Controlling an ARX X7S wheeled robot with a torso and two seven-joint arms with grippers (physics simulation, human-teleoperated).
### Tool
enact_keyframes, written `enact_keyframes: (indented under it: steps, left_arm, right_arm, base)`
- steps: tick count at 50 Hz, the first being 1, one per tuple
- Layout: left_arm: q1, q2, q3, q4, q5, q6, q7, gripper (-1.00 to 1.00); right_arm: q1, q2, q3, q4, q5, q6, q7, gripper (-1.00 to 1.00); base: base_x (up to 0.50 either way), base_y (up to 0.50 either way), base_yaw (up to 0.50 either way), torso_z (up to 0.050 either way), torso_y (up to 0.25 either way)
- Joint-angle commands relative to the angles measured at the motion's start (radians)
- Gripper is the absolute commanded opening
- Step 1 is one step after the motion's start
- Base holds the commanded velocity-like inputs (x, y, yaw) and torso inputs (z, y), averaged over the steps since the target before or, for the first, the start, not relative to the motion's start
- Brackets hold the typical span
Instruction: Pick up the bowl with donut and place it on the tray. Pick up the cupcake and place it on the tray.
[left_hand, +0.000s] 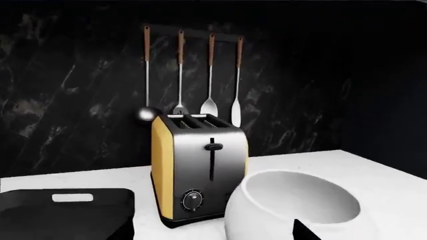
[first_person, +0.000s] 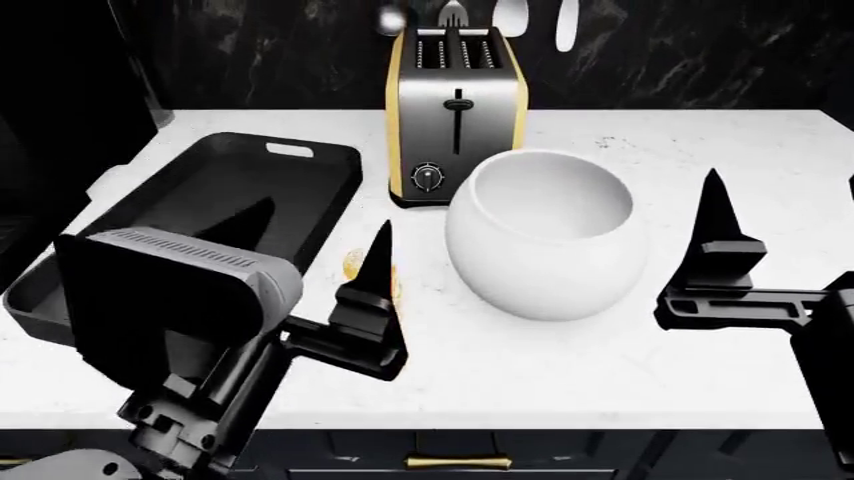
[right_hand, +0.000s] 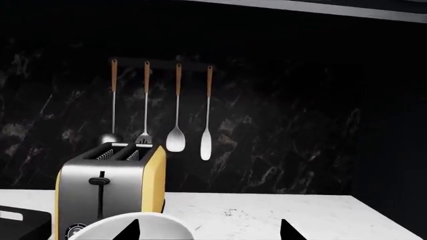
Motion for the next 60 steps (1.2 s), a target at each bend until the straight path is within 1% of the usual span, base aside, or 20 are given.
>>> enact_keyframes:
  steps: [1, 5, 7, 11, 18, 29, 34, 43, 55, 60]
  left_arm:
    - [0.224, 0.07, 0.09, 0.042, 0.002, -0.016, -0.12, 1.0]
    - [0.297, 0.077, 0.15, 0.051, 0.171, 0.027, -0.027, 1.0]
    - [0.317, 0.051, 0.212, 0.052, 0.24, 0.063, -0.01, 1.0]
    - [0.351, 0.022, 0.288, 0.024, 0.347, 0.086, 0.017, 1.0]
    - [0.389, -0.001, 0.335, -0.043, 0.454, 0.16, 0.079, 1.0]
    - [0.358, -0.017, 0.385, -0.178, 0.554, 0.243, 0.163, 1.0]
    - [0.351, -0.021, 0.407, -0.225, 0.586, 0.271, 0.181, 1.0]
    - [0.255, -0.014, 0.456, -0.343, 0.643, 0.301, 0.236, 1.0]
    - [0.196, -0.017, 0.469, -0.473, 0.682, 0.357, 0.301, 1.0]
    - [0.173, -0.017, 0.497, -0.534, 0.706, 0.381, 0.339, 1.0]
  right_arm:
    - [-0.02, -0.013, 0.002, 0.004, -0.034, -0.002, -0.022, 1.0]
    - [-0.04, -0.036, -0.004, 0.01, -0.074, -0.003, -0.052, 1.0]
    - [-0.045, -0.047, -0.012, 0.011, -0.092, -0.002, -0.064, 1.0]
    - [-0.072, -0.063, -0.007, 0.014, -0.128, -0.011, -0.094, 1.0]
    - [-0.097, -0.064, 0.005, 0.017, -0.139, -0.023, -0.104, 1.0]
    - [-0.114, -0.068, 0.008, 0.026, -0.161, -0.035, -0.125, 1.0]
    - [-0.131, -0.075, 0.013, 0.029, -0.183, -0.044, -0.146, 1.0]
    - [-0.145, -0.079, 0.011, 0.034, -0.201, -0.052, -0.16, 1.0]
    - [-0.113, -0.086, -0.026, 0.047, -0.219, -0.043, -0.163, 1.0]
    - [-0.108, -0.095, -0.042, 0.059, -0.236, -0.042, -0.174, 1.0]
  base:
    - [0.0, 0.0, 0.0, 0.0, 0.0]
    - [0.0, 0.0, 0.0, 0.0, 0.0]
    - [0.0, 0.0, 0.0, 0.0, 0.0]
    - [0.0, 0.0, 0.0, 0.0, 0.0]
    - [0.0, 0.0, 0.0, 0.0, 0.0]
    - [0.0, 0.0, 0.0, 0.0, 0.0]
    - [0.0, 0.0, 0.0, 0.0, 0.0]
    - [0.0, 0.0, 0.0, 0.0, 0.0]
    - [0.0, 0.0, 0.0, 0.0, 0.0]
    - [0.0, 0.0, 0.0, 0.0, 0.0]
